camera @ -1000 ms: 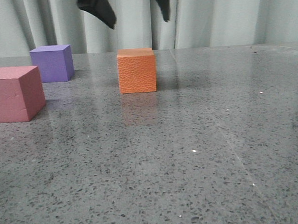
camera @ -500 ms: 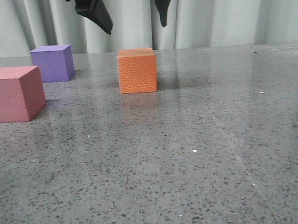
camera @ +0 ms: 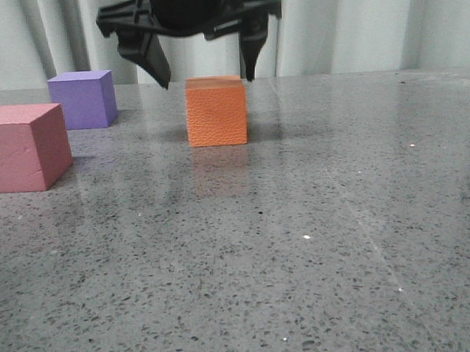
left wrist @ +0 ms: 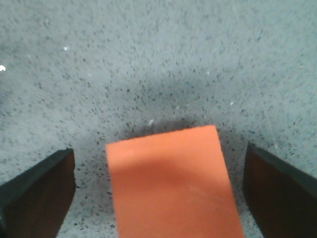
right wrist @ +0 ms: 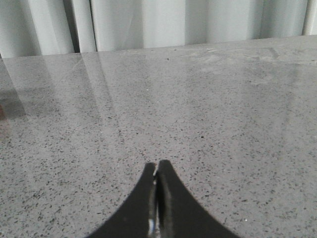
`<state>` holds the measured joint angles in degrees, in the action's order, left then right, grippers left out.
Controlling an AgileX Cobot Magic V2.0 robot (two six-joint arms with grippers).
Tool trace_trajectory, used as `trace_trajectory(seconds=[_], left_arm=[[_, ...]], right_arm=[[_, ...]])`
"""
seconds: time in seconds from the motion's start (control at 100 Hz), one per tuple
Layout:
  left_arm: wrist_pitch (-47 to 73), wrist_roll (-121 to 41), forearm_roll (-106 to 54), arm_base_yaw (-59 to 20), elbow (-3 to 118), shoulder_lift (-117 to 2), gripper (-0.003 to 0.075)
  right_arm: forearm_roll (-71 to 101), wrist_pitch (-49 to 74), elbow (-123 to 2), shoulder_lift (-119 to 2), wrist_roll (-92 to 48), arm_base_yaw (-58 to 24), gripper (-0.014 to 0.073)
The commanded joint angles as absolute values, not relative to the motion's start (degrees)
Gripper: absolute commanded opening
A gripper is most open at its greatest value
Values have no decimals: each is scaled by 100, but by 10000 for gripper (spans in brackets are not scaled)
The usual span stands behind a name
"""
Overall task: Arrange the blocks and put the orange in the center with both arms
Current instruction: 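Move the left gripper over the orange cube at the center, then close the left gripper on the orange cube and lift it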
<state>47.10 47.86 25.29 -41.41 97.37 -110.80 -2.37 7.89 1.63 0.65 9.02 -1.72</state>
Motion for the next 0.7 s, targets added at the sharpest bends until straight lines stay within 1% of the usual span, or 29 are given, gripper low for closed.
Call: trace_trajectory(seconds=[0.0,0.15,0.22,0.25,0.32,0.44,0.51,0.58,0.69], left_arm=[[4540,4845,2558,-4162,9929,-10867,639],[4540,4845,2467,-4162,9929,-10948,638],[4540,4829,2467,-4162,9929,-10948,606],[4540,4798,2467,-4162,9929,-10948,579],[4540,4683,2467,-4162,9929,-10948,478],[4530,4633,2467,-4162,9929,-10948,239],[4530,4633,2480,-4162,9929,-10948,136],[4490,4578,2480,-4162,9929,-10922,91],[4441,4300,2480,-4176,9929,-10731,92]], right_arm=[[-246,309,79,177,859,-136,-67],[-246,309,79,177,859,-136,-67],[-246,309,79,177,859,-136,-67],[-246,309,79,177,859,-136,-67],[-246,309,79,177,859,-136,-67],[-246,309,79,177,859,-136,-67],[-246,309,79,177,859,-136,-67],[-246,309,79,177,859,-136,-67],[-246,309,79,177,859,-136,-67]])
